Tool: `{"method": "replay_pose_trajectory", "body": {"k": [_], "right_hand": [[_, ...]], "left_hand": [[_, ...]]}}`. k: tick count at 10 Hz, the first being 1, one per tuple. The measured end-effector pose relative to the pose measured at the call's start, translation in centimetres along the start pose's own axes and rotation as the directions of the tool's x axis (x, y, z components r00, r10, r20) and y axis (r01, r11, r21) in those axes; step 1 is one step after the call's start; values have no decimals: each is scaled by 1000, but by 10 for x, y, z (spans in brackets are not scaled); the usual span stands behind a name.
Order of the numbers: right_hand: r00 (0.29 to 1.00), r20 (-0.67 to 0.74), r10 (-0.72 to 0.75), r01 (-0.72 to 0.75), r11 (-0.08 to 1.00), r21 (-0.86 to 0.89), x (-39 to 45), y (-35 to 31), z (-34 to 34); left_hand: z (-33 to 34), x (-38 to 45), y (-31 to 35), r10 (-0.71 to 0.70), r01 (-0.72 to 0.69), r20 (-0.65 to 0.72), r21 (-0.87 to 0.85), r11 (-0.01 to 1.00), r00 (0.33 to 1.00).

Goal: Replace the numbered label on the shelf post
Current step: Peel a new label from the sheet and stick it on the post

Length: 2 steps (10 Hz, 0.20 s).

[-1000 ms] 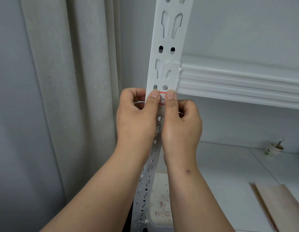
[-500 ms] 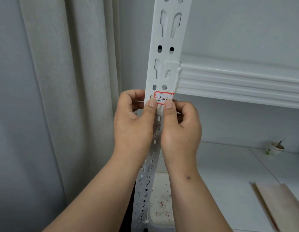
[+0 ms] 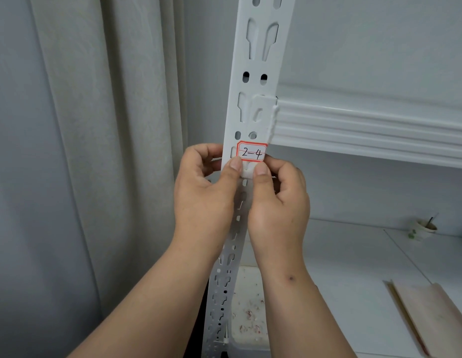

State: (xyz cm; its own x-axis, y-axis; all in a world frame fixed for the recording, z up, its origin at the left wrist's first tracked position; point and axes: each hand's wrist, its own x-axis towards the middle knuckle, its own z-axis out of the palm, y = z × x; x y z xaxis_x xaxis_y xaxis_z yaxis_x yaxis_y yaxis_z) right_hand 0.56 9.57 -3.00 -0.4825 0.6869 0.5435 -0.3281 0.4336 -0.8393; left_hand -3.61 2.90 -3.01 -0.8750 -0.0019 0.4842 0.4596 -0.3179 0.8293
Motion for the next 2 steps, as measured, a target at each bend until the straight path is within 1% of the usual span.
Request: {"method": "replay_pose_trajectory", "body": {"k": [1,2], "right_hand": [[1000,-15,-18,18,1000,-7,-1,3,-4],[997,-81,-12,13,1000,11,-5,3,-9]], "left_hand": [[0,-1,0,21,-21,-6,37,999,1000],[1,-1,0,18,-16,-29,60,998,999]]}}
